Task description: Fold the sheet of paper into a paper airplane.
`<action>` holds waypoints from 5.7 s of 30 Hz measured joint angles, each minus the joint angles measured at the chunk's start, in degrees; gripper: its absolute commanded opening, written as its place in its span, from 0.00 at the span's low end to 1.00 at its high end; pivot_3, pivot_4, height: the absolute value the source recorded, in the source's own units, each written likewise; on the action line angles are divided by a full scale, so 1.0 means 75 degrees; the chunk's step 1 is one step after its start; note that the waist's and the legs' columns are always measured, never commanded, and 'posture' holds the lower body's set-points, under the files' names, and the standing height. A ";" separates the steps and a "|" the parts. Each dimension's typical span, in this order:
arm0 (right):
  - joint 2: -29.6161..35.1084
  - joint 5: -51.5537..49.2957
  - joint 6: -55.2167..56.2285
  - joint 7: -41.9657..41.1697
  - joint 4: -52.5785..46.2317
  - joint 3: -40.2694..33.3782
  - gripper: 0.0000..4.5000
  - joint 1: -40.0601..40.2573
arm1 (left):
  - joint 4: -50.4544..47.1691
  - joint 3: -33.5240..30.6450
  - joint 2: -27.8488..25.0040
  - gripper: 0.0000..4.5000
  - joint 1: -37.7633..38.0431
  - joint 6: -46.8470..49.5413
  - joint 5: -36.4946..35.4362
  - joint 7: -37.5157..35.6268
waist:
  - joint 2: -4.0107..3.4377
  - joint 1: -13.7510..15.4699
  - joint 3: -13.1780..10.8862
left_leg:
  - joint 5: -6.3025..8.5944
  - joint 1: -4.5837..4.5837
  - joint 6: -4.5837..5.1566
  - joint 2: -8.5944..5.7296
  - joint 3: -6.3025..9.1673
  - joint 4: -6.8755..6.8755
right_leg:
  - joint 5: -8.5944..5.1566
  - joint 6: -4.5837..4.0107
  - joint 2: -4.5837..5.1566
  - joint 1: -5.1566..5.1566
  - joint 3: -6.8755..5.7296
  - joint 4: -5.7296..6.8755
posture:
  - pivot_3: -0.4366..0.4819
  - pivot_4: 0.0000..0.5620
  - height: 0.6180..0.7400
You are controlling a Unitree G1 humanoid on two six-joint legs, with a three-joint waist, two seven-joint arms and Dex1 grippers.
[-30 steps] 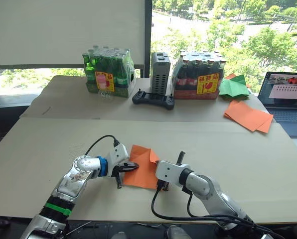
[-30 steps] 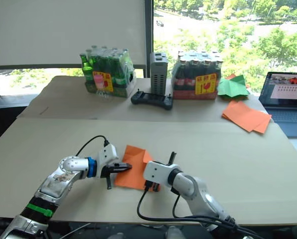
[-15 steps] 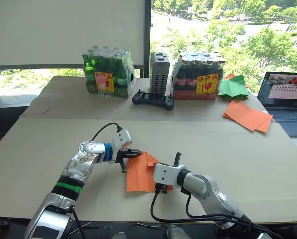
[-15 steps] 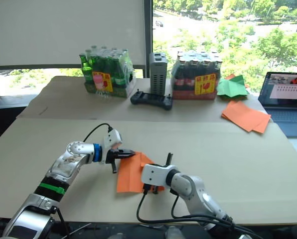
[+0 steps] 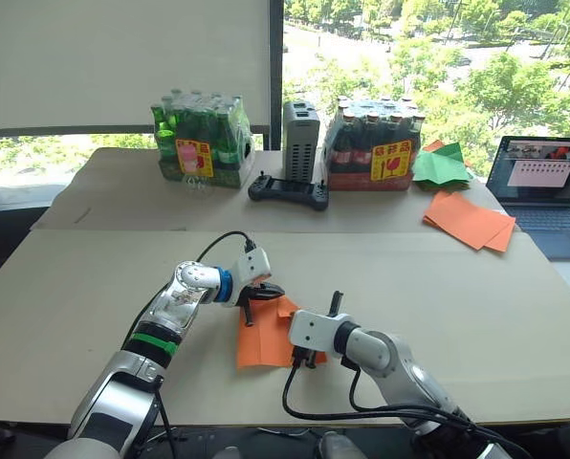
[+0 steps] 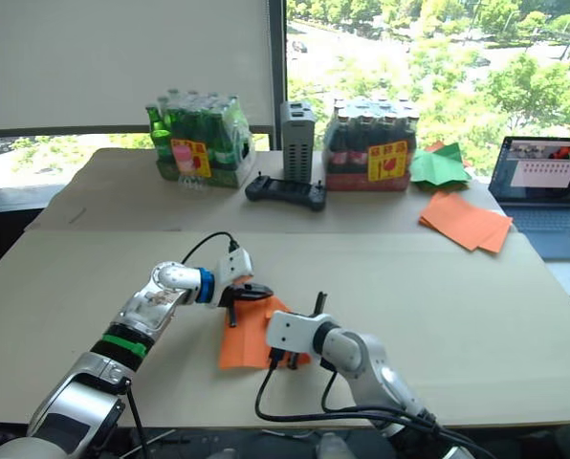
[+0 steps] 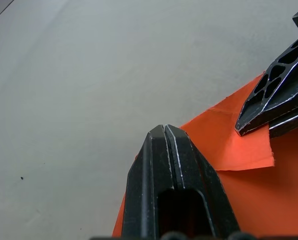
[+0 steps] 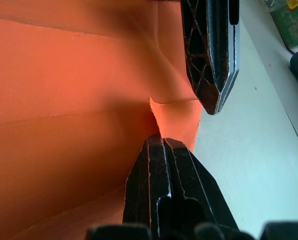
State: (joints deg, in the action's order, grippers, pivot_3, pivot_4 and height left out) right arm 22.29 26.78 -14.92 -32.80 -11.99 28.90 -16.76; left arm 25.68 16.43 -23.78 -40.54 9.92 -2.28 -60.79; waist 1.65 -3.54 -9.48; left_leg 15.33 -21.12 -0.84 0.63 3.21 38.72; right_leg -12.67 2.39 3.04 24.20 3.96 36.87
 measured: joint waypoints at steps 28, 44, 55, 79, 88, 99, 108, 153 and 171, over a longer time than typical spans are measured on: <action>0.0012 0.0067 0.0033 -0.0206 0.0164 -0.0266 0.51 -0.0199 | 0.1920 0.0610 0.0504 0.00 -0.0716 -0.2007 0.1225 0.0438 | 0.0007 0.0120 0.0056 | 0.0001 0.0035 0.0002 -0.0007 -0.0002 0.0009 | -0.0002 0.0009 0.0004 -0.0045 0.0001 -0.0002 | 0.48 0.27 0.94; -0.0894 -0.2882 -0.2389 -0.1263 -0.0277 -0.1869 0.25 -0.0684 | 0.2005 0.0604 0.0534 0.00 -0.0714 -0.2082 0.1225 0.0523 | 0.0011 0.0117 0.0059 | 0.0003 0.0053 0.0005 -0.0004 0.0000 0.0006 | -0.0004 0.0013 0.0002 -0.0065 -0.0001 -0.0007 | 0.48 0.27 0.94; -0.1013 -0.2852 -0.2068 -0.0894 0.1450 -0.1535 0.01 -0.1129 | 0.1964 0.0616 0.0531 0.00 -0.0693 -0.2130 0.1236 0.0570 | 0.0010 0.0121 0.0058 | 0.0003 0.0050 0.0005 -0.0004 0.0001 0.0004 | -0.0003 0.0011 0.0002 -0.0062 -0.0001 -0.0009 | 0.48 0.27 0.94; -0.0807 -0.2920 -0.2631 -0.0705 0.1140 -0.1367 0.01 -0.1069 | 0.1823 0.0687 0.0497 0.00 -0.0631 -0.2223 0.1376 0.0763 | 0.0007 0.0128 0.0060 | 0.0011 0.0095 0.0017 -0.0003 0.0002 -0.0004 | -0.0037 0.0067 0.0002 -0.0112 -0.0001 -0.0023 | 0.48 0.27 0.94; -0.0675 -0.3125 -0.3052 -0.0535 0.0533 -0.1434 0.01 -0.0603 | 0.1883 0.0690 0.0523 0.00 -0.0634 -0.2329 0.1476 0.0787 | 0.0008 0.0130 0.0061 | 0.0014 0.0113 0.0020 -0.0004 0.0001 -0.0009 | -0.0045 0.0079 0.0004 -0.0134 -0.0001 -0.0034 | 0.48 0.27 0.94; -0.0297 -0.3464 -0.3480 -0.0375 -0.0272 -0.1696 0.01 0.0048 | 0.1878 0.0704 0.0527 0.00 -0.0632 -0.2346 0.1487 0.0772 | 0.0009 0.0136 0.0061 | 0.0014 0.0114 0.0020 -0.0003 0.0001 -0.0013 | -0.0047 0.0081 0.0005 -0.0139 -0.0002 -0.0046 | 0.48 0.27 0.94; 0.0131 -0.3748 -0.3779 -0.0246 -0.0897 -0.1886 0.01 0.0526 | 0.1842 0.0720 0.0541 0.00 -0.0618 -0.2374 0.1487 0.0756 | 0.0016 0.0146 0.0066 | 0.0014 0.0113 0.0020 0.0000 -0.0002 -0.0045 | -0.0046 0.0084 0.0004 -0.0149 -0.0002 -0.0106 | 0.48 0.27 0.94; -0.0294 -0.4869 -0.3152 0.0024 -0.0800 -0.1896 0.00 -0.0426 | -0.2830 -0.2212 -0.1043 0.61 0.2333 0.2596 -0.1503 0.0610 | 0.0000 0.0148 0.0029 | 0.0009 -0.0109 0.0015 -0.0003 0.0002 -0.0050 | 0.0007 0.0012 0.0018 0.0103 -0.0005 -0.0068 | 0.48 0.27 0.94; -0.0240 -0.4039 -0.2486 -0.0205 0.0471 -0.1180 0.00 -0.0714 | -0.3880 -0.2559 -0.0182 0.61 0.2915 0.4020 -0.2710 0.2030 | 0.0002 0.0130 0.0028 | 0.0008 -0.0053 0.0013 -0.0020 0.0003 0.0000 | 0.0006 0.0014 0.0029 0.0054 -0.0004 -0.0014 | 0.48 0.27 0.94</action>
State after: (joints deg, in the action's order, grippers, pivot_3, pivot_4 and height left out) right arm 20.49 -3.51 -33.56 -34.34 -8.46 20.05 -22.12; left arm -3.42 -2.76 -25.15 -18.67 40.07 -22.60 -45.56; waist 1.66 -2.57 -9.27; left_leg 15.39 -21.51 -0.74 0.48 3.24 38.72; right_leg -12.63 2.50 3.25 24.60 3.93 36.77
